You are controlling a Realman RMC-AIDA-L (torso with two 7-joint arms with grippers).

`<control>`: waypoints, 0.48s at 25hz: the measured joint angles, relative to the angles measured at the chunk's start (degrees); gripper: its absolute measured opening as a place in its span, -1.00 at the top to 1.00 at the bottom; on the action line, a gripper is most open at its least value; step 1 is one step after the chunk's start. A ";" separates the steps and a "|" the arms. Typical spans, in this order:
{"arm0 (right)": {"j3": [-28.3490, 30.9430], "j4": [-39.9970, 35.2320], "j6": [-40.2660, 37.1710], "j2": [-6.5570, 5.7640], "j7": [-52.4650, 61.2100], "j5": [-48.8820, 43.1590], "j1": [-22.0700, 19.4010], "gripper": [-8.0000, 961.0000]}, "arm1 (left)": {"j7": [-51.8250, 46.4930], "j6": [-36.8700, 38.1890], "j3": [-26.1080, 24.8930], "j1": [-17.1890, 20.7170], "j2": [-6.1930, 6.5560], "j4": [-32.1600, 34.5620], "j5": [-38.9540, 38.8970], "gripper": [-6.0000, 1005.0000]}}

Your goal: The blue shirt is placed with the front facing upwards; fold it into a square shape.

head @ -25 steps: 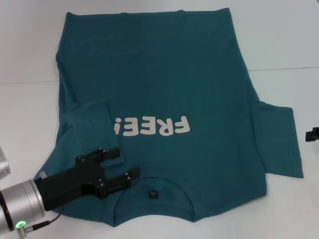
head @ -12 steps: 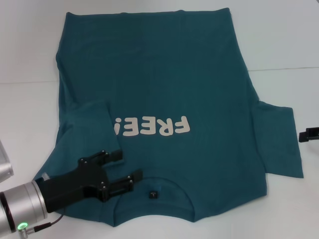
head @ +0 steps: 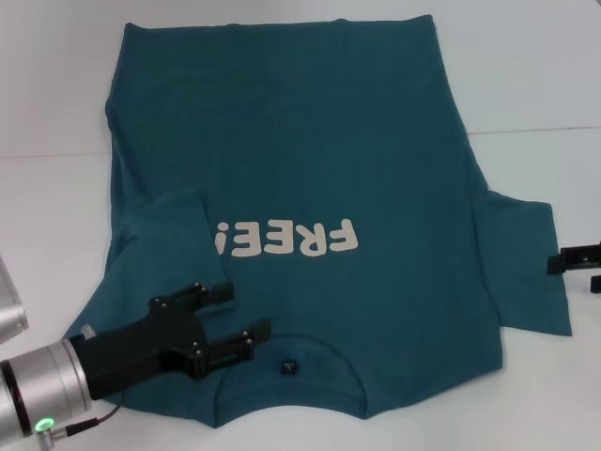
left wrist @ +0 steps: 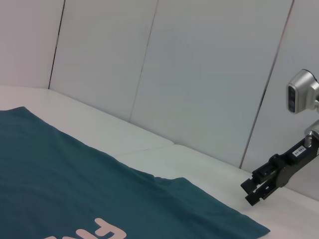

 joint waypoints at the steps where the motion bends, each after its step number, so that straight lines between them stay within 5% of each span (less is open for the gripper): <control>1: -0.22 0.08 0.17 0.05 -0.01 0.00 0.02 -0.92 | 0.00 -0.04 0.00 -0.04 0.00 0.00 0.00 -0.65; 12: -1.02 1.79 1.78 0.50 -0.02 0.20 0.26 -0.91 | -0.01 -0.26 0.00 -0.17 0.09 0.00 0.00 -0.65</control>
